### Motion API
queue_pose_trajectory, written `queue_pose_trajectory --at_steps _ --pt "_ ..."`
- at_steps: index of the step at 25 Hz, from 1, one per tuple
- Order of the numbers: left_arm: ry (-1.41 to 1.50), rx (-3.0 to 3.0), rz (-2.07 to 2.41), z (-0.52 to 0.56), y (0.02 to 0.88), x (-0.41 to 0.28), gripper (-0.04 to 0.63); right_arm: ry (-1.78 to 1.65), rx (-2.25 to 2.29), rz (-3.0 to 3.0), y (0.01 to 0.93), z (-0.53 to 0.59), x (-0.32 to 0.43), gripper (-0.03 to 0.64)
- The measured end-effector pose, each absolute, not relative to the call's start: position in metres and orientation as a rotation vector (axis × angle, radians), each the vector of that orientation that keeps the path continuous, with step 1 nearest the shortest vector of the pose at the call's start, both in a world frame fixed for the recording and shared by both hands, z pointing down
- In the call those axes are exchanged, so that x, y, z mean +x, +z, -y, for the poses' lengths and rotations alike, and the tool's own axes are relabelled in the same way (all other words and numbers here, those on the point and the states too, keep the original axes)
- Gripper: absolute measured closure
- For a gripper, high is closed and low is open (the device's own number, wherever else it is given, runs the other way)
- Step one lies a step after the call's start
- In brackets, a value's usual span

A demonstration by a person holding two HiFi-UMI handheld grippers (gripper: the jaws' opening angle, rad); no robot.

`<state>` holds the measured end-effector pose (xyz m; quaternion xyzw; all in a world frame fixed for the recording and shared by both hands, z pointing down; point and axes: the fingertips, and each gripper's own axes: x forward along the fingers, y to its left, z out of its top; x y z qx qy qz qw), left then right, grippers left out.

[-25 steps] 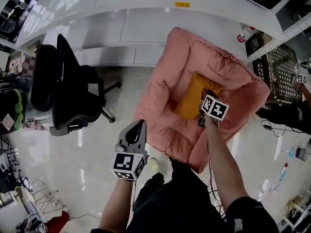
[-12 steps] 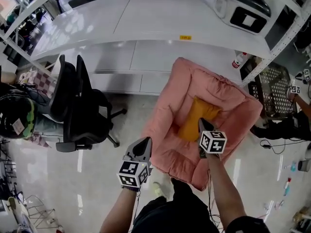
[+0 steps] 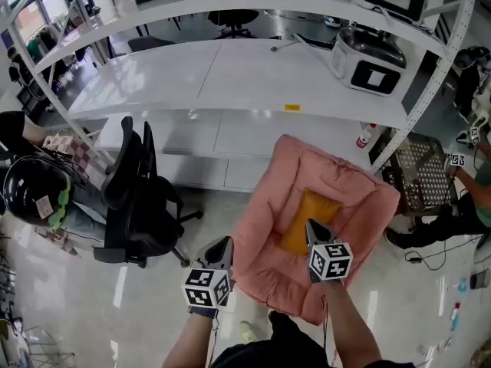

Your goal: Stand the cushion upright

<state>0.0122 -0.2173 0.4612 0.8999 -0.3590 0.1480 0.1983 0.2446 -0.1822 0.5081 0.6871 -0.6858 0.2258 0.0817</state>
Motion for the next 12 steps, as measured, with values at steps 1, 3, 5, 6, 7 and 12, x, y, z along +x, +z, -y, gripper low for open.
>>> queue_pose_trajectory --at_steps 1,3,5,6,7,12 --pt "0.404 2.528 1.01 0.216 0.453 0.007 0.589 0.648 2.047 2.059 0.499 0.178 0.238 0.612" --pt "0.379 2.551 1.024 0.213 0.438 -0.001 0.589 0.605 2.04 2.085 0.481 0.172 0.228 0.612" --pt "0.352 2.572 1.042 0.211 0.423 -0.009 0.589 0.571 2.039 2.116 0.464 0.166 0.218 0.612" --pt "0.34 2.579 1.052 0.211 0.416 -0.013 0.589 0.556 2.04 2.131 0.456 0.164 0.214 0.612" --pt "0.328 2.584 1.065 0.21 0.409 -0.018 0.589 0.543 2.042 2.147 0.448 0.161 0.21 0.612" --pt "0.283 2.6 1.117 0.202 0.382 -0.042 0.589 0.492 2.048 2.214 0.418 0.147 0.189 0.612"
